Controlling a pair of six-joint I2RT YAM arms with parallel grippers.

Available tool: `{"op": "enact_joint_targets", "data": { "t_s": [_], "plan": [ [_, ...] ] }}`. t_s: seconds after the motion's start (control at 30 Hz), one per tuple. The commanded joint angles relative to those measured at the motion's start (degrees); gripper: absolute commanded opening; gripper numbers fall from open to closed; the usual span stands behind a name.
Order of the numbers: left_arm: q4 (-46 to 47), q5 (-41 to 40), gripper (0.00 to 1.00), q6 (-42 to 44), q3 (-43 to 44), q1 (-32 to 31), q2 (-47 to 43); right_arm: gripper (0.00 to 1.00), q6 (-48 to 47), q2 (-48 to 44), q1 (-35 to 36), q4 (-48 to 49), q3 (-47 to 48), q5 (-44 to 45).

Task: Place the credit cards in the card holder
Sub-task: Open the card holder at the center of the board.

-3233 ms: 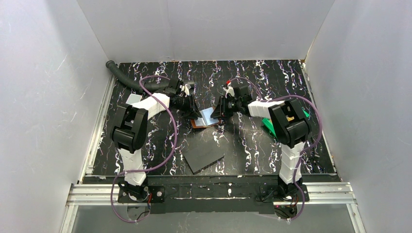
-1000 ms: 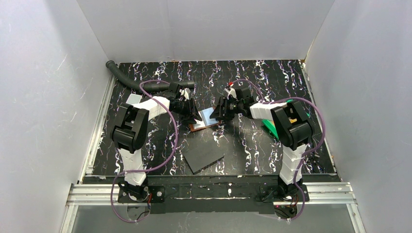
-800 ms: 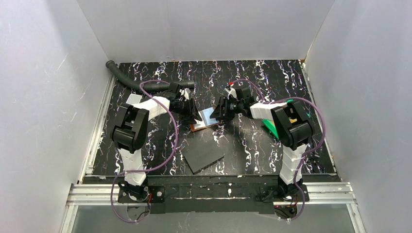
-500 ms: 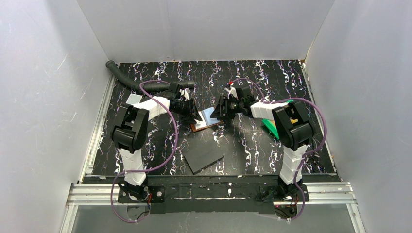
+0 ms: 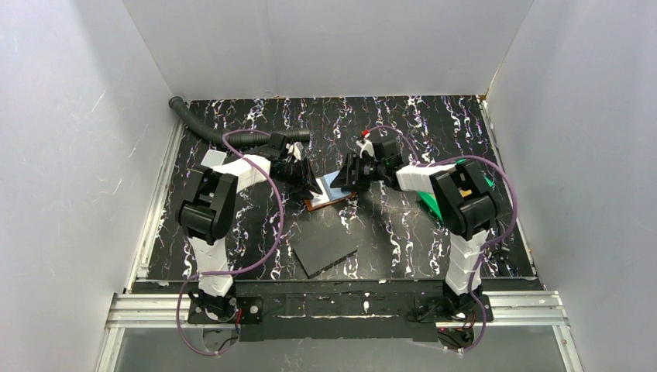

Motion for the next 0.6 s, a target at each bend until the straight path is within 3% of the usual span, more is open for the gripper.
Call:
{"op": "enact_joint_targets", "data": {
  "t_s": [0.0,0.23,0.4,0.57],
  "plan": [
    [0.27,1.36,0.40,-0.35,-0.73,0.10,-1.66,0.67,3.40,1.96,1.76,5.92,-0.29,-1.49],
    [0.42,1.31,0.40,-0.18,-1.01,0.14,-1.87,0.67,5.29,2.68,2.33,7.81,0.05,-1.64],
    [-0.61,0.31,0.40,0.89,-1.68,0.13,-2.82,0.69,-2.50,2.03,-1.65,-3.64,2.31,3.21],
    [-1.11,0.60,0.40,1.28,-1.10,0.06,-2.54,0.71,-5.39,-0.29,-2.35,-5.72,1.02,3.98]
  ]
}}
